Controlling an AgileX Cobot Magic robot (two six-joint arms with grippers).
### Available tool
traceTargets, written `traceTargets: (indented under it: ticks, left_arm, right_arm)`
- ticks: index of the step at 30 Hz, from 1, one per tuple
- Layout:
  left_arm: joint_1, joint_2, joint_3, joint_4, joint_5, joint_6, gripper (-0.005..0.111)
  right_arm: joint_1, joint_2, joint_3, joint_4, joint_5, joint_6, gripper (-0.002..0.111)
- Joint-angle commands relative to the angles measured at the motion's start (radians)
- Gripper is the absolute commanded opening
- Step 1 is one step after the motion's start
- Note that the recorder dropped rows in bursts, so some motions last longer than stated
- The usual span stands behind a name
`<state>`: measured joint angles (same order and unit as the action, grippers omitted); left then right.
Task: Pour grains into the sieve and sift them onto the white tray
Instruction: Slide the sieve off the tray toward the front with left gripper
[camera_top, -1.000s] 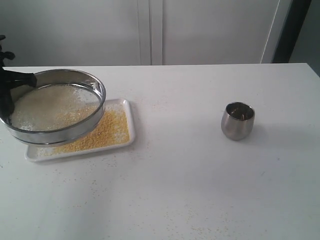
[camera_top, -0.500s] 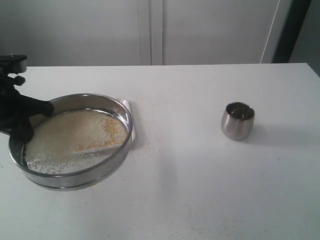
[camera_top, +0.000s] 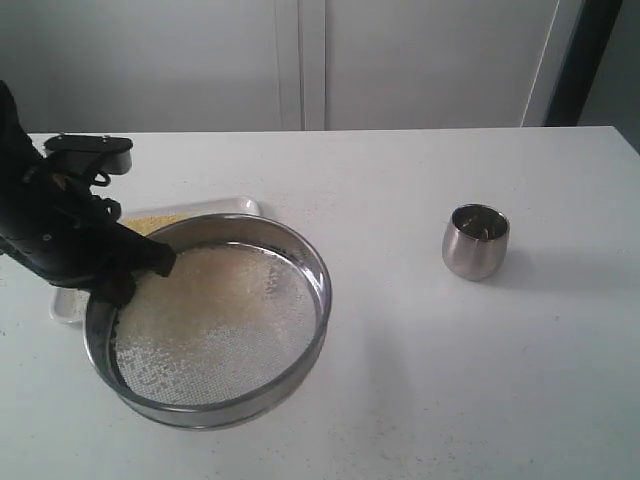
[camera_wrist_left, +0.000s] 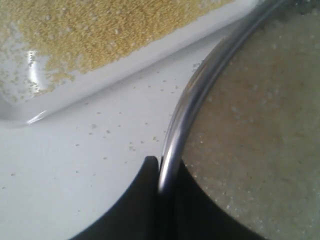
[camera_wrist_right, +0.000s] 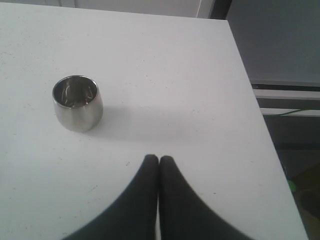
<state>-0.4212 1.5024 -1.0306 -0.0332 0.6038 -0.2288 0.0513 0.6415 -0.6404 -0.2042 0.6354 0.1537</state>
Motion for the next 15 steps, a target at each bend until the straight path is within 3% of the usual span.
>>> traceTargets:
  ticks: [1, 5, 15]
  left_arm:
    - [-0.045, 0.005, 0.01, -0.029, -0.051, -0.011, 0.0]
    - [-0.08, 0.057, 0.01, -0.029, -0.076, -0.011, 0.0]
    - [-0.082, 0.176, 0.01, -0.029, -0.149, 0.0, 0.0]
  right_arm:
    - [-0.005, -0.001, 0.003, 0.002, -0.009, 0.001, 0.0]
    - [-0.005, -0.001, 0.003, 0.002, -0.009, 0.006, 0.0]
    - [-0.005, -0.001, 0.003, 0.002, -0.009, 0.006, 0.0]
